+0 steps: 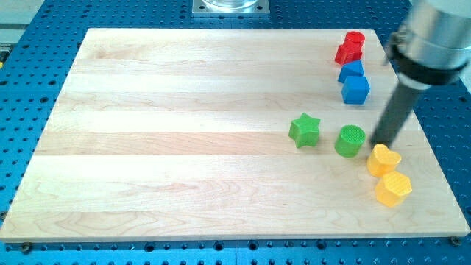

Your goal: Move the yellow hexagon to the bottom left of the green circle

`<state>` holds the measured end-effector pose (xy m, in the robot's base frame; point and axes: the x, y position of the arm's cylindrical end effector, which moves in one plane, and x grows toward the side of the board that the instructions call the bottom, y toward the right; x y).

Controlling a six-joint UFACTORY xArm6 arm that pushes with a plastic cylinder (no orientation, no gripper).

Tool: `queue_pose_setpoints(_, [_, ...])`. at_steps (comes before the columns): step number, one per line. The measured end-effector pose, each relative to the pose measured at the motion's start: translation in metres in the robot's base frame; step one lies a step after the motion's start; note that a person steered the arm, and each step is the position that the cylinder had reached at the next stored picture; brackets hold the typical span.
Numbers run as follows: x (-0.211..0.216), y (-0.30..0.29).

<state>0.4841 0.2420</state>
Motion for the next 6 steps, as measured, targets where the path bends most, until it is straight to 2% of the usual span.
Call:
queue_pose_setpoints(1, [0.058,0.083])
queue_pose_setpoints(2, [0.106,0.038])
queue_pose_setpoints(3, [0.098,-0.023])
queue_pose_setpoints(4, [0.059,-0.056])
queue_pose_setpoints(5, [0.056,-0.070])
queue_pose_setpoints(6, [0.081,-0.024])
